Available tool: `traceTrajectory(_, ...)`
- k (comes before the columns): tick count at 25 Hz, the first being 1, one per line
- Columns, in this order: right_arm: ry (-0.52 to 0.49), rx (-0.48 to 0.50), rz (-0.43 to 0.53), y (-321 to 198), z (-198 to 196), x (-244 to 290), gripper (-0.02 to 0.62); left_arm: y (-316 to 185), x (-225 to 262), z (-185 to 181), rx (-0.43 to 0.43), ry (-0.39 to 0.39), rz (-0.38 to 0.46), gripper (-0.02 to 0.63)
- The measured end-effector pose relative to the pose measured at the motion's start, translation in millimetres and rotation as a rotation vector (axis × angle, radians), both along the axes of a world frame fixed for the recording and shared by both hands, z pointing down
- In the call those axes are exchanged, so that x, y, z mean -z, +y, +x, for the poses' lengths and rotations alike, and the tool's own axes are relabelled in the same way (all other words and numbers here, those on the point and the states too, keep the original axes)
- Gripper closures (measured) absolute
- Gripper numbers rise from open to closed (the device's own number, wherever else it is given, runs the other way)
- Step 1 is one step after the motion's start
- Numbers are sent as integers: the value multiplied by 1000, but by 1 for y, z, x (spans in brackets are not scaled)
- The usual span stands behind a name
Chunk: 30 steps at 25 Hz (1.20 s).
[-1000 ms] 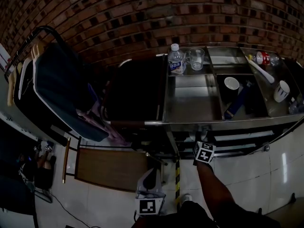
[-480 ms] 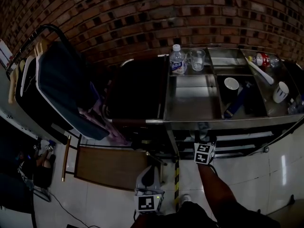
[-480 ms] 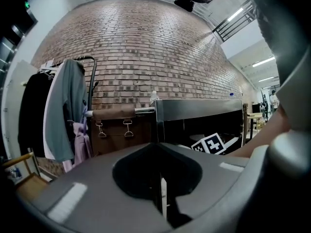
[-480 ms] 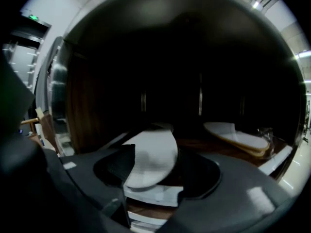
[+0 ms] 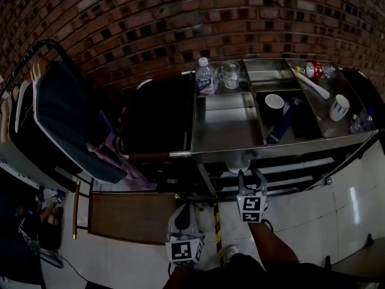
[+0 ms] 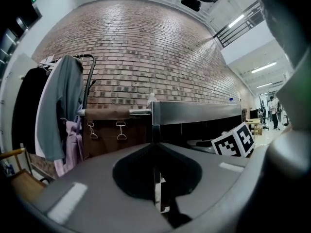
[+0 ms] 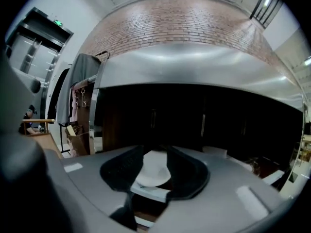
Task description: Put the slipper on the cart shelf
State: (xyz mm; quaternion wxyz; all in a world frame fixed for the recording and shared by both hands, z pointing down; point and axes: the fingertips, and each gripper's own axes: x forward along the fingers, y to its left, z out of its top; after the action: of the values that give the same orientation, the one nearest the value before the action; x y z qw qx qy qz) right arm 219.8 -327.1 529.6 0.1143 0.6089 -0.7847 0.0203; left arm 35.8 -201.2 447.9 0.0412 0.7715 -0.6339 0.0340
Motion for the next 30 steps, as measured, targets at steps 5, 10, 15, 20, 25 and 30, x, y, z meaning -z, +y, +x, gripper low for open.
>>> traceTrajectory(5, 23, 33, 13, 31, -1, 14, 594, -4, -3, 12, -40, 15, 13, 589)
traceTrajectory(10, -3, 29, 45, 54, 7, 34, 594, -5, 3, 27, -78, 30, 27, 589)
traceTrajectory(15, -25, 20, 53, 74, 8, 46, 594, -1, 5, 34, -106, 43, 36, 589)
traceTrajectory(20, -39, 21, 74, 95, 7, 58, 594, 5, 17, 43, -132, 31, 47, 589)
traceTrajectory(25, -54, 51, 72, 113, 1, 66, 594, 10, 21, 49, -149, 19, 50, 589)
traceTrajectory(30, -42, 52, 73, 134, -5, 71, 594, 16, 13, 42, -153, 7, 46, 589)
